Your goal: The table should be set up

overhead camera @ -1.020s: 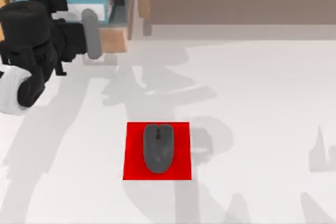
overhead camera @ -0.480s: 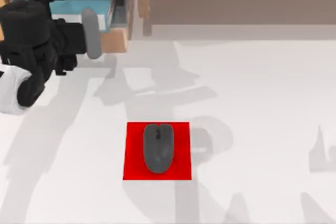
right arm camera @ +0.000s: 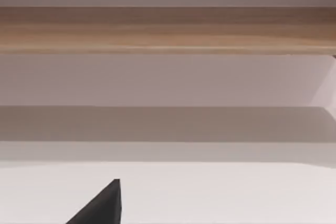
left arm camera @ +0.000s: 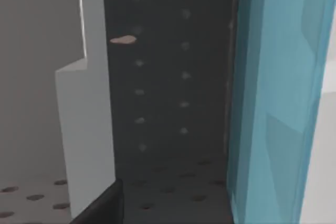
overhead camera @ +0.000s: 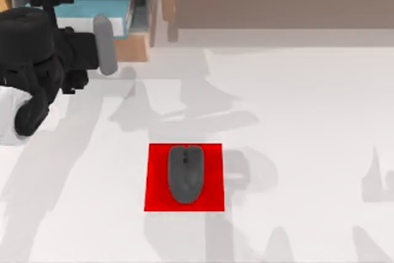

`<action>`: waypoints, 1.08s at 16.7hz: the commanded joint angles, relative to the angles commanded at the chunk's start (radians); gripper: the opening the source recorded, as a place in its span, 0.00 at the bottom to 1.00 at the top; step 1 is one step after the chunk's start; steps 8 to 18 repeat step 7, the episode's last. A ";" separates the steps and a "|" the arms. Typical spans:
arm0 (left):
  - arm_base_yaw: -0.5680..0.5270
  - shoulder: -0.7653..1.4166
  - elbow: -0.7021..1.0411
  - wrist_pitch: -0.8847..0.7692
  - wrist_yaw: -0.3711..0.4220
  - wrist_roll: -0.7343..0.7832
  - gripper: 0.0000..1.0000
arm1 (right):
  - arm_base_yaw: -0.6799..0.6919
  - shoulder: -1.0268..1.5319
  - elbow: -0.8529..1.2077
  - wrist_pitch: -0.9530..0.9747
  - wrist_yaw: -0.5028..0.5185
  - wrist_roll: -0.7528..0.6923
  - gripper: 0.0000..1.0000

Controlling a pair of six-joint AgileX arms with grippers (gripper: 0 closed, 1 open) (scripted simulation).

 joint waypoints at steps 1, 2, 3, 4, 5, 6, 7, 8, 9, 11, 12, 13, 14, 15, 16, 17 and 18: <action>-0.005 -0.021 -0.025 0.007 -0.004 0.001 1.00 | 0.000 0.000 0.000 0.000 0.000 0.000 1.00; -0.009 -0.041 -0.051 0.012 -0.008 0.000 1.00 | 0.000 0.000 0.000 0.000 0.000 0.000 1.00; -0.012 -0.060 -0.076 0.017 -0.013 -0.002 1.00 | 0.000 0.000 0.000 0.000 0.000 0.000 1.00; -0.015 -0.075 -0.099 0.021 -0.016 -0.004 1.00 | 0.000 0.000 0.000 0.000 0.000 0.000 1.00; -0.017 -0.085 -0.119 0.025 -0.019 -0.007 1.00 | 0.000 0.000 0.000 0.000 0.000 0.000 1.00; -0.018 -0.090 -0.132 0.026 -0.021 -0.010 1.00 | 0.000 0.000 0.000 0.000 0.000 0.000 1.00; -0.019 -0.092 -0.137 0.027 -0.021 -0.011 1.00 | 0.000 0.000 0.000 0.000 0.000 0.000 1.00; -0.019 -0.092 -0.137 0.027 -0.021 -0.011 1.00 | 0.000 0.000 0.000 0.000 0.000 0.000 1.00; -0.019 -0.092 -0.137 0.027 -0.021 -0.011 1.00 | 0.000 0.000 0.000 0.000 0.000 0.000 1.00; -0.019 -0.092 -0.137 0.027 -0.021 -0.011 1.00 | 0.000 0.000 0.000 0.000 0.000 0.000 1.00; -0.019 -0.092 -0.137 0.027 -0.021 -0.011 1.00 | 0.000 0.000 0.000 0.000 0.000 0.000 1.00; -0.019 -0.092 -0.137 0.027 -0.021 -0.011 1.00 | 0.000 0.000 0.000 0.000 0.000 0.000 1.00; -0.019 -0.092 -0.137 0.027 -0.021 -0.011 1.00 | 0.000 0.000 0.000 0.000 0.000 0.000 1.00; -0.019 -0.092 -0.137 0.027 -0.021 -0.011 1.00 | 0.000 0.000 0.000 0.000 0.000 0.000 1.00; -0.019 -0.092 -0.137 0.027 -0.021 -0.011 1.00 | 0.000 0.000 0.000 0.000 0.000 0.000 1.00; -0.019 -0.092 -0.137 0.027 -0.021 -0.011 1.00 | 0.000 0.000 0.000 0.000 0.000 0.000 1.00; -0.019 -0.092 -0.137 0.027 -0.021 -0.011 1.00 | 0.000 0.000 0.000 0.000 0.000 0.000 1.00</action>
